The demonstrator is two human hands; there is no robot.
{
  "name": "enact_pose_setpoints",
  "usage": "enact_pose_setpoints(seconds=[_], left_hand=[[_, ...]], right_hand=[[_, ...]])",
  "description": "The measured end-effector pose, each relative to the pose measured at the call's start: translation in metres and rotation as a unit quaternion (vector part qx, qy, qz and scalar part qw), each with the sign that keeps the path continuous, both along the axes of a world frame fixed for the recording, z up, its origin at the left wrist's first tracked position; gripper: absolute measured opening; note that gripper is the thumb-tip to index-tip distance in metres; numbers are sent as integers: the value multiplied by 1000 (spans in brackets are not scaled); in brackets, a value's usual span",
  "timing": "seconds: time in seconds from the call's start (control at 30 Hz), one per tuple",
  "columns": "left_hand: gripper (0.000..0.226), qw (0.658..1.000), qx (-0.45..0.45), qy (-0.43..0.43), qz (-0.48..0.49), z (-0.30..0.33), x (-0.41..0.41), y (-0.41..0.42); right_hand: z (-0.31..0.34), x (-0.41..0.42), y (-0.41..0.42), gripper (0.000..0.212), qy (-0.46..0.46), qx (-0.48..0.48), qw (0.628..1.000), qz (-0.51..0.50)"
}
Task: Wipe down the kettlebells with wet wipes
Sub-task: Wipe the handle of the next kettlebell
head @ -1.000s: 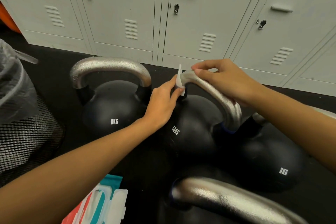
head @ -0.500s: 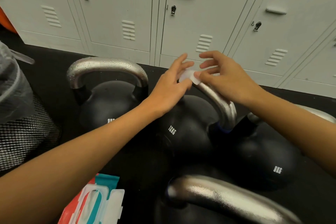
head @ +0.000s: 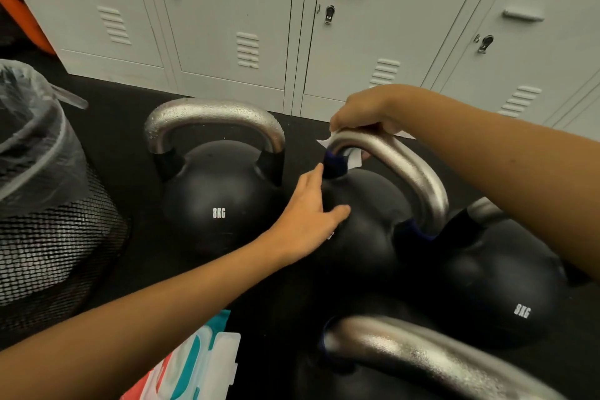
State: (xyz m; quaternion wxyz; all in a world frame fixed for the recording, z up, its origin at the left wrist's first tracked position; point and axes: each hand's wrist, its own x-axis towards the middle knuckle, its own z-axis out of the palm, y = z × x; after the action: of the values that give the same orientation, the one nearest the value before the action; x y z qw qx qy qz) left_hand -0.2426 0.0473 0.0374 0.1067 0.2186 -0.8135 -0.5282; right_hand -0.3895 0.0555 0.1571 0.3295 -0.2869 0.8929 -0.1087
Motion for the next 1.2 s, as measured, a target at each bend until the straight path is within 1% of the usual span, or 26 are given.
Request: enact_pose_setpoints(seconds=[0.1, 0.2, 0.4, 0.53, 0.57, 0.63, 0.73, 0.83, 0.87, 0.9, 1.0, 1.1, 1.2], left_hand=[[76, 999, -29, -21, -19, -4, 4, 6], [71, 998, -55, -26, -27, -7, 6, 9], [65, 998, -59, -18, -20, -10, 4, 10], [60, 998, -56, -7, -5, -6, 3, 12], [59, 998, -62, -1, -3, -6, 3, 13], [57, 997, -77, 8, -4, -8, 4, 15], [58, 995, -102, 6, -13, -12, 5, 19], [58, 989, -147, 16, -32, -12, 4, 26], [58, 985, -165, 24, -39, -11, 3, 28], [58, 981, -184, 31, -47, -11, 1, 30], [59, 974, -211, 36, -69, -9, -4, 38], [58, 975, -211, 32, -66, -11, -7, 41], [52, 975, -211, 39, -55, -12, -8, 39]], right_hand=[[-9, -3, -4, 30, -30, 36, 998, -31], [-9, -8, -2, 30, -67, 29, 996, -56], [1, -14, 24, 36, -166, -63, 975, -136], [4, -10, 50, 33, -200, -140, 958, -150], [4, -8, 57, 31, -184, -159, 960, -140], [2, -4, 73, 28, -113, -186, 971, -101], [-4, 2, 102, 38, -42, -221, 972, -67], [-14, 5, 134, 47, 4, -219, 973, -73], [-19, 6, 144, 47, 4, -228, 970, -82], [-24, 6, 153, 46, -16, -253, 962, -98], [-40, 10, 175, 41, -136, -329, 922, -154], [-58, 12, 193, 47, -193, -354, 900, -164], [-71, 12, 196, 55, -231, -390, 874, -175]])
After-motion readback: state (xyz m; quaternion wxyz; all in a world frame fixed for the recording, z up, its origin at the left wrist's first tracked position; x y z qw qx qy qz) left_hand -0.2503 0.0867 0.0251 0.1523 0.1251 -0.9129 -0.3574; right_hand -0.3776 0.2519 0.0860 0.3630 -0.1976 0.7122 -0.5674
